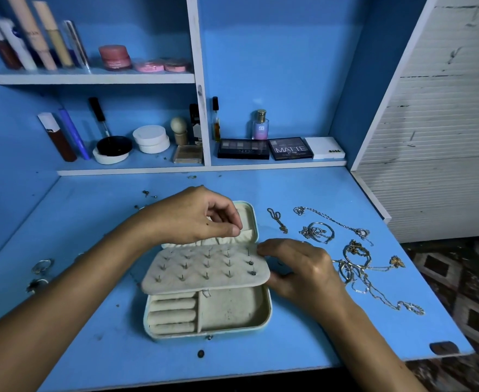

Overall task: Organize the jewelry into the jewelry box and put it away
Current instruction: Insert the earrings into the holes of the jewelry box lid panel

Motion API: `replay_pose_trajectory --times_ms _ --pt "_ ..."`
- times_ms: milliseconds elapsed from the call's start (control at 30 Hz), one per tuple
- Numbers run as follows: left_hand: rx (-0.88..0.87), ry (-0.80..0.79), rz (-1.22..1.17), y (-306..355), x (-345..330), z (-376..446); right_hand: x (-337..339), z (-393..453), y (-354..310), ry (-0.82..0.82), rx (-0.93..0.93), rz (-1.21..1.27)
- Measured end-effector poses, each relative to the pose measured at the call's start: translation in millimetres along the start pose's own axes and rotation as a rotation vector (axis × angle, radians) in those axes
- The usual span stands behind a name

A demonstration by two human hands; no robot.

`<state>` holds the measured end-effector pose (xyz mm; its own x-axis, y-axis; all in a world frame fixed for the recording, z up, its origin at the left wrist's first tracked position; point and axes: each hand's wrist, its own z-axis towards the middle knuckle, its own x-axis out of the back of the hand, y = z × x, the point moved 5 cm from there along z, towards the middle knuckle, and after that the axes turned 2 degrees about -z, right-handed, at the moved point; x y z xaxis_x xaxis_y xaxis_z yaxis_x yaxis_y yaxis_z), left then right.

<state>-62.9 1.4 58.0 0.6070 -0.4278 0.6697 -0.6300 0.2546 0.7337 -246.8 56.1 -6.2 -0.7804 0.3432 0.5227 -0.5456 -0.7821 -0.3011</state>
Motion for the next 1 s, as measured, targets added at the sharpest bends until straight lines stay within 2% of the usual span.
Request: replay_pose_trajectory --times_ms 267,400,1000 --pt "0.029 -0.033 -0.053 -1 -4 1 0 1 0 0.006 -0.008 0.028" --pt "0.009 -0.097 -0.052 2 -8 1 0 1 0 -0.004 -0.02 0.009" --pt "-0.083 -0.202 0.062 5 -17 9 -1 -1 2 -0.005 -0.029 -0.001"
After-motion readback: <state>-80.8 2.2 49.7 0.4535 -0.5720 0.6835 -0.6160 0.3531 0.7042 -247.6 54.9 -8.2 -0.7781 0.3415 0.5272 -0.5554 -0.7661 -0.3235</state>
